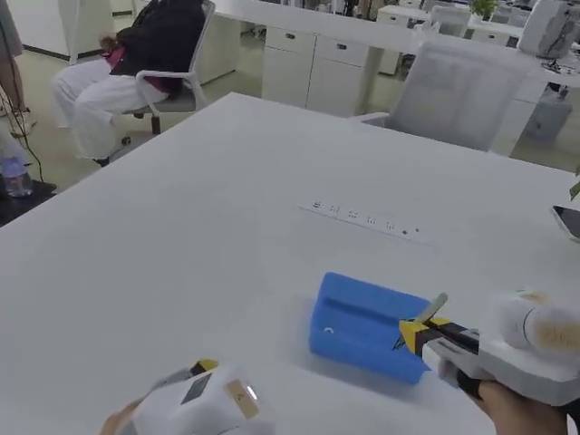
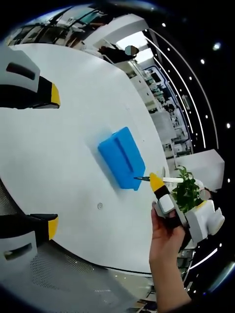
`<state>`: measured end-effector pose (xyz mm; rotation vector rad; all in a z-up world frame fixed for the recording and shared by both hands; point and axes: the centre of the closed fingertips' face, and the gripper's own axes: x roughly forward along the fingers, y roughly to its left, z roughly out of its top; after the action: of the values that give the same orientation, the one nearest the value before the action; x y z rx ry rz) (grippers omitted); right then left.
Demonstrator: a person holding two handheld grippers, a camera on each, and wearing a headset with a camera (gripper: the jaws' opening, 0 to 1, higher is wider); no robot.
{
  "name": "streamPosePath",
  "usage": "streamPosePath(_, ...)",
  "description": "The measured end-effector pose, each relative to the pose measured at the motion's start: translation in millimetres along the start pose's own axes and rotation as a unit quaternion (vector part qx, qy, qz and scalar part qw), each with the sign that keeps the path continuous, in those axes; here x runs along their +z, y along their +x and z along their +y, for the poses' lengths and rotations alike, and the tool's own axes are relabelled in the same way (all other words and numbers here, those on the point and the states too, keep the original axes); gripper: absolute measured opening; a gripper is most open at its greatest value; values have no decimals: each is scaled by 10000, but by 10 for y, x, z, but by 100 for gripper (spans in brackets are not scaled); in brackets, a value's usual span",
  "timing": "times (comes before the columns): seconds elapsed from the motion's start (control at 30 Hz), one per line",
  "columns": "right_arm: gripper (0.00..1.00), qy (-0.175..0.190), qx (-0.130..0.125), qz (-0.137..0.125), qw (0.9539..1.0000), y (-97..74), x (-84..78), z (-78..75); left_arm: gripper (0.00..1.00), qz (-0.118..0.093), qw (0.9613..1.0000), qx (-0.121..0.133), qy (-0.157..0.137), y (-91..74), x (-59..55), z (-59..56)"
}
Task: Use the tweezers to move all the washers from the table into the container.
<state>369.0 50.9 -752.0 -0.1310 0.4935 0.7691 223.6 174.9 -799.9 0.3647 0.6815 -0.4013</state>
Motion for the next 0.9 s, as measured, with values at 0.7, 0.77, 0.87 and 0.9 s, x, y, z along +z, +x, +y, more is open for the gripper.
streamPosePath(0.7,4,328,82,629,9974,-182,-780,273,91,75,9998,-80,157,13,-19,-49)
streamPosePath(0.77,4,310,84,674,9972,-192,-821,283,90,106,9997,-77,192,16,-29,-52)
streamPosePath(0.87,4,337,110,721,9968,-216,-859,324,91,105,9997,-88,192,19,-28,-55)
streamPosePath(0.9,4,335,116,730,9967,-220,-867,335,90,107,9997,-82,195,18,-29,-54)
